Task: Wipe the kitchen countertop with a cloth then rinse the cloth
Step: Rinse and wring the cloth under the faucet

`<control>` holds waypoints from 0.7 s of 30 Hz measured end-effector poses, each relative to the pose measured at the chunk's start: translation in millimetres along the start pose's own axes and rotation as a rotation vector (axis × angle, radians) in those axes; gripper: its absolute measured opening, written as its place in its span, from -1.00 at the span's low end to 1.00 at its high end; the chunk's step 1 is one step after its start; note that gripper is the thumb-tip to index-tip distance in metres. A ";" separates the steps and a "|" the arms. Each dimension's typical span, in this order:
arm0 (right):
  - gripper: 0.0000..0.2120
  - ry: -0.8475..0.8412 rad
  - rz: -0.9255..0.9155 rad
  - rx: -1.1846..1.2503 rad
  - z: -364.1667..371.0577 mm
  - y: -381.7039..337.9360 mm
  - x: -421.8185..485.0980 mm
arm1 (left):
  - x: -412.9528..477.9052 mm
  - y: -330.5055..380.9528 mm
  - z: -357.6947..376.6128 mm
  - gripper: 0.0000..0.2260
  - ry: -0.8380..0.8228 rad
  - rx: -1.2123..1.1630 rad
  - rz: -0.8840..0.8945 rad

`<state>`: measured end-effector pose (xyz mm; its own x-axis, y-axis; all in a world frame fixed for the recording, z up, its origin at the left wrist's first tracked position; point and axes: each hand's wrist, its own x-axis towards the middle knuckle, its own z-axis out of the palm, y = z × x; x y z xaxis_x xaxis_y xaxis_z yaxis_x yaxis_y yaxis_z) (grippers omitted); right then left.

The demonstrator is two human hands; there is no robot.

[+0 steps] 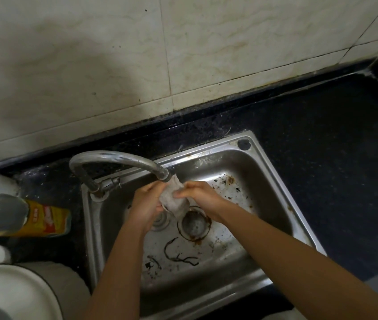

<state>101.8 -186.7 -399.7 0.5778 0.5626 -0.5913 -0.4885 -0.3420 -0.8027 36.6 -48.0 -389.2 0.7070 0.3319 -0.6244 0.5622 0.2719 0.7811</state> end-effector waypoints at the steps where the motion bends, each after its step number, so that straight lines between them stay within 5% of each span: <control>1: -0.95 0.033 -0.008 0.063 0.7 0.5 0.6 | -0.1 0.3 -2.1 -0.76 0.014 -0.015 -0.015; 5: -0.88 0.078 -0.032 0.316 -0.3 4.8 6.9 | -0.4 -4.1 -11.0 -0.72 -0.090 0.060 -0.008; 9: -0.81 0.055 0.016 0.312 1.9 4.6 9.0 | 2.2 -13.8 -8.7 -0.78 0.011 0.078 0.057; 15: -0.65 0.238 -0.055 -0.136 15.9 -9.6 12.2 | -7.0 -8.9 15.5 -0.78 0.101 0.072 0.097; 21: -0.49 0.302 -0.411 -0.650 43.4 -8.5 0.9 | 2.1 -3.3 27.7 -0.58 0.249 -0.016 0.003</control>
<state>78.0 -150.6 -390.1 0.8243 0.5427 -0.1612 0.2223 -0.5722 -0.7894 48.1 -73.2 -392.9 0.5799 0.5446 -0.6059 0.5522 0.2841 0.7838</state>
